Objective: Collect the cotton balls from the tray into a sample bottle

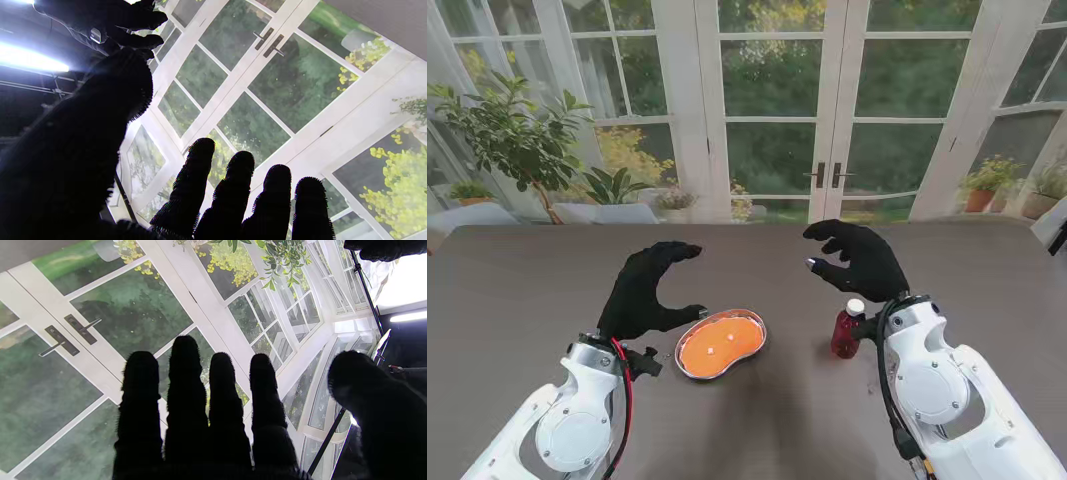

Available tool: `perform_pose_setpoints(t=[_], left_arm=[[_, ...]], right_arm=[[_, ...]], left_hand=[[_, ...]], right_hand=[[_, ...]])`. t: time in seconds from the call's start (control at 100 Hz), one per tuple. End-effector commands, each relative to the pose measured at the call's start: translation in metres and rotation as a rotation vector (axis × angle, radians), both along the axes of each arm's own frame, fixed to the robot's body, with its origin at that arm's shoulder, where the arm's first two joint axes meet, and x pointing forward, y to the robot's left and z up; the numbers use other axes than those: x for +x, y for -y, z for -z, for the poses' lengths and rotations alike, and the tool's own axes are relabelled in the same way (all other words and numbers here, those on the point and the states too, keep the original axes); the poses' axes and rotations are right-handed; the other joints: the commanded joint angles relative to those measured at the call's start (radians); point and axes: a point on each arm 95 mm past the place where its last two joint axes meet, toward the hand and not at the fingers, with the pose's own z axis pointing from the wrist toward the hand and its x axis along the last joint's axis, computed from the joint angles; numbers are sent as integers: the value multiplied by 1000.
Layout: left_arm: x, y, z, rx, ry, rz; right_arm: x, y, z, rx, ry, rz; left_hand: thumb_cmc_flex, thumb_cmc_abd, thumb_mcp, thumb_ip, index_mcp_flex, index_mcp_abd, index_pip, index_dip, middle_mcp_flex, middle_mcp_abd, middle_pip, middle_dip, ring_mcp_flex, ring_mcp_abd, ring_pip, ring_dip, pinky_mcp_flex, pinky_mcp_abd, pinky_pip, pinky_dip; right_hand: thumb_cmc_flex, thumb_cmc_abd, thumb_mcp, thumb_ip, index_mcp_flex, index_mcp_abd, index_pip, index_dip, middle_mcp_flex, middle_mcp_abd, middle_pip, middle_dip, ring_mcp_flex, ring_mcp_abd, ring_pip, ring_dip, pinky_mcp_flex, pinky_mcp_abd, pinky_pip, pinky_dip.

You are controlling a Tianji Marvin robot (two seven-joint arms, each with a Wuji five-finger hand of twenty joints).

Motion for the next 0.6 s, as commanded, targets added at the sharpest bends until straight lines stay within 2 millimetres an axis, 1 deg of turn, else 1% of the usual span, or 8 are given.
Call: perform_pose_setpoints(t=[0.0,0.2,0.34,0.41,0.5,0.59], left_arm=[[-1,2,0,4,-8,10],[-1,3,0,5,-17,12],[-1,4,0,11,-18,16],[0,4,0,12,-17,18],[0,4,0,10,-21,23],[0,4,0,3,-25,25]], right_arm=[[-2,-3,1,-6,-6,-12],[-2,-2,2,-17,-7,-11],[-2,-1,0,-39,7,-3],[-2,1,-3,-81,21,8],[0,3,-5,-141,38,31],[1,10,-8,-236,42,42]], left_hand=[[-24,625,-21,7,-26,63,-17,-5,-18,-11,-7,-5,-16,-3,-23,-7,-6,-1,-31,12],[-24,623,-21,6,-27,64,-17,-5,-16,-7,-6,-5,-17,-3,-24,-7,-6,1,-35,13],[-26,624,-22,6,-30,63,-18,-6,-17,-11,-6,-4,-17,-1,-23,-7,-5,0,-40,13],[-27,624,-22,6,-29,62,-17,-6,-15,-11,-6,-4,-14,-1,-22,-6,-2,4,-42,13],[-27,624,-23,6,-29,62,-17,-6,-15,-11,-6,-3,-14,1,-22,-6,-1,6,-45,14],[-25,623,-23,7,-28,61,-17,-5,-15,-11,-6,-3,-15,1,-21,-5,1,5,-48,15]], right_hand=[[-31,15,-13,22,20,-15,-17,-15,13,-9,-15,0,19,10,1,-4,-1,33,-5,-13],[-30,9,-11,21,20,-14,-16,-13,11,-8,-15,1,19,12,1,-3,-1,33,-6,-14],[-25,-7,-9,19,30,-17,-13,-11,12,-7,-14,2,16,11,0,-3,-5,36,-7,-14],[-26,-15,-9,17,29,-22,-15,-11,9,-8,-15,2,13,8,-1,-3,-8,34,-9,-15],[-21,-46,-9,14,47,-28,-9,-8,15,-9,-11,5,15,8,1,-1,-11,34,-9,-13],[-26,-69,-11,8,51,-36,-13,-8,10,-12,-13,7,9,5,1,0,-19,30,-10,-12]])
